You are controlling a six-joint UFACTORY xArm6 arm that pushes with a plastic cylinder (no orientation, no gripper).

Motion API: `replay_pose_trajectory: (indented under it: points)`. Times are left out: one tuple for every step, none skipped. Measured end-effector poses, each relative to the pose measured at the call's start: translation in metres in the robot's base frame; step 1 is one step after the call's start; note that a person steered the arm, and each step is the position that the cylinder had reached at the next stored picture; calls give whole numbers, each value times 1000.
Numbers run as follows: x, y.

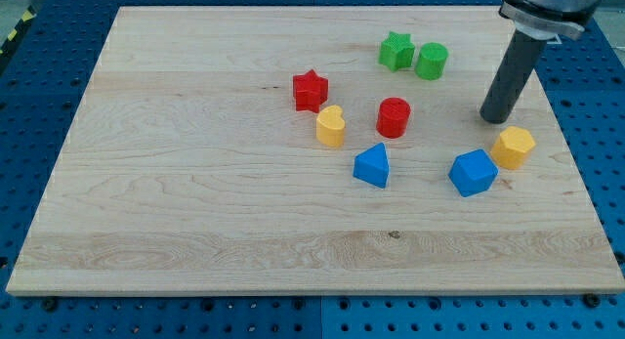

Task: Move blue cube along with blue triangle slightly left

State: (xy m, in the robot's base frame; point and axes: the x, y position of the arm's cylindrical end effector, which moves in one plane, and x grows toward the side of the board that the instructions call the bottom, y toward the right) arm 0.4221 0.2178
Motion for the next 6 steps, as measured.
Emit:
replay_pose_trajectory:
  points:
    - [6, 27]
    - [7, 107]
    - [18, 128]
    - [62, 121]
    - [100, 84]
    - [94, 30]
